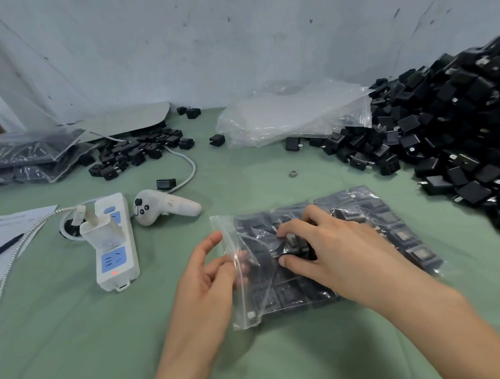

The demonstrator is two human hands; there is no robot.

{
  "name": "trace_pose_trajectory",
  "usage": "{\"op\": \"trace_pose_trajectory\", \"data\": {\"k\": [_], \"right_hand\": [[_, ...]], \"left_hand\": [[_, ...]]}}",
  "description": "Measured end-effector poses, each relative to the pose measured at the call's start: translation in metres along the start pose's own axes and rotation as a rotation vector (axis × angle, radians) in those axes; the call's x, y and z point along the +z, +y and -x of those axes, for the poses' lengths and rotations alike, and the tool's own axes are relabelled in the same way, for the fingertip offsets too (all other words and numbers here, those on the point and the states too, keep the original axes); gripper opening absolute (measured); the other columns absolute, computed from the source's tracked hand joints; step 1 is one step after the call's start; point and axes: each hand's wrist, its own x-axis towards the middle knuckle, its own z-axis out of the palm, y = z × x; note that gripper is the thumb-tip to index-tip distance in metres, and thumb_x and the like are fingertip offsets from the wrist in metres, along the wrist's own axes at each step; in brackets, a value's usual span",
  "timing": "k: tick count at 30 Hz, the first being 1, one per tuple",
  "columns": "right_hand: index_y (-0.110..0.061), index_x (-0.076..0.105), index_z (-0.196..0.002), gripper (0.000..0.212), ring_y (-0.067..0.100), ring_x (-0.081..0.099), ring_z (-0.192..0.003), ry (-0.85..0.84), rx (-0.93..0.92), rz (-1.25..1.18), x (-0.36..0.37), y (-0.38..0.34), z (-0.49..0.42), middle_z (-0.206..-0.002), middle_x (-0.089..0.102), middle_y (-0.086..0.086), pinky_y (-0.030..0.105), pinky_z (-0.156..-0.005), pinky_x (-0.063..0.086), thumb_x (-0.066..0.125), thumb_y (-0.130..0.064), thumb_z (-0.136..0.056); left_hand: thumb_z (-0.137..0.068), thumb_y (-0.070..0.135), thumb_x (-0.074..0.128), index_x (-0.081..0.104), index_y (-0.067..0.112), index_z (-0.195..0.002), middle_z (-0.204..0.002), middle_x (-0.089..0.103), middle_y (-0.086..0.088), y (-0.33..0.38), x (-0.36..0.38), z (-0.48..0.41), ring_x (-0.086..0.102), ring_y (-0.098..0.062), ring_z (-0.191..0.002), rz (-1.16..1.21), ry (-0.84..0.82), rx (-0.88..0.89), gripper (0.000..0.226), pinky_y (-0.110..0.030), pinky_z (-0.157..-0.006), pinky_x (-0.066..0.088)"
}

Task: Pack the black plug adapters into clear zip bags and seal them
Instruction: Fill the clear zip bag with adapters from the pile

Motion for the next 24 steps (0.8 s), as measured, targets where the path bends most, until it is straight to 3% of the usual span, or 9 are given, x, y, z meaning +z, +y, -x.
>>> {"op": "trace_pose_trajectory", "data": {"k": [4, 7, 12, 16, 20, 24], "right_hand": [[-0.049, 0.037, -0.136, 0.048, 0.000, 0.036, -0.059, 0.004, 0.017, 0.010, 0.001, -0.001, 0.000, -0.104, 0.032, -0.018, 0.025, -0.054, 0.027, 0.037, -0.071, -0.093], [-0.048, 0.037, -0.139, 0.052, 0.008, 0.041, -0.068, -0.003, 0.036, 0.027, 0.002, -0.002, -0.001, -0.108, 0.033, -0.018, 0.030, -0.060, 0.031, 0.038, -0.072, -0.093], [-0.047, 0.040, -0.133, 0.048, -0.003, 0.031, -0.058, -0.021, 0.022, 0.030, -0.001, -0.003, -0.003, -0.105, 0.029, -0.019, 0.030, -0.058, 0.030, 0.044, -0.071, -0.091], [-0.046, 0.040, -0.129, 0.046, -0.002, 0.029, -0.055, -0.028, 0.018, 0.033, -0.003, -0.004, -0.004, -0.111, 0.035, -0.017, 0.032, -0.061, 0.033, 0.045, -0.070, -0.091], [-0.049, 0.037, -0.137, 0.056, 0.006, 0.043, -0.068, -0.124, 0.027, 0.009, -0.008, -0.001, -0.006, -0.115, 0.035, -0.017, 0.031, -0.062, 0.034, 0.052, -0.071, -0.088], [-0.048, 0.038, -0.140, 0.058, 0.013, 0.044, -0.078, -0.152, 0.033, 0.011, -0.011, -0.002, -0.008, -0.122, 0.038, -0.014, 0.031, -0.062, 0.035, 0.056, -0.068, -0.089]], "left_hand": [[-0.098, 0.025, 0.055, 0.056, 0.033, -0.126, -0.088, 0.078, -0.001, 0.002, -0.002, -0.002, 0.074, -0.015, -0.085, 0.096, 0.016, -0.056, 0.029, -0.033, -0.080, 0.055], [-0.095, 0.036, 0.059, 0.050, 0.038, -0.128, -0.088, 0.077, 0.003, 0.003, 0.002, 0.000, 0.073, -0.007, -0.085, -0.008, -0.024, -0.009, 0.035, -0.033, -0.082, 0.051], [-0.094, 0.017, 0.064, 0.049, 0.033, -0.130, -0.095, 0.077, 0.004, -0.001, 0.005, -0.002, 0.071, -0.008, -0.083, 0.016, -0.028, -0.012, 0.043, -0.019, -0.075, 0.056], [-0.093, 0.007, 0.064, 0.053, 0.034, -0.124, -0.095, 0.076, 0.005, -0.004, 0.006, -0.004, 0.072, -0.013, -0.080, 0.047, -0.006, -0.007, 0.043, -0.022, -0.070, 0.055], [-0.094, 0.001, 0.061, 0.054, 0.034, -0.117, -0.091, 0.076, 0.001, -0.005, 0.006, -0.008, 0.072, -0.018, -0.066, 0.095, 0.019, -0.021, 0.042, -0.019, -0.057, 0.054], [-0.094, 0.003, 0.060, 0.054, 0.036, -0.116, -0.093, 0.075, 0.006, -0.006, 0.008, -0.008, 0.068, -0.019, -0.061, 0.102, 0.023, -0.028, 0.039, -0.021, -0.053, 0.053]]}}
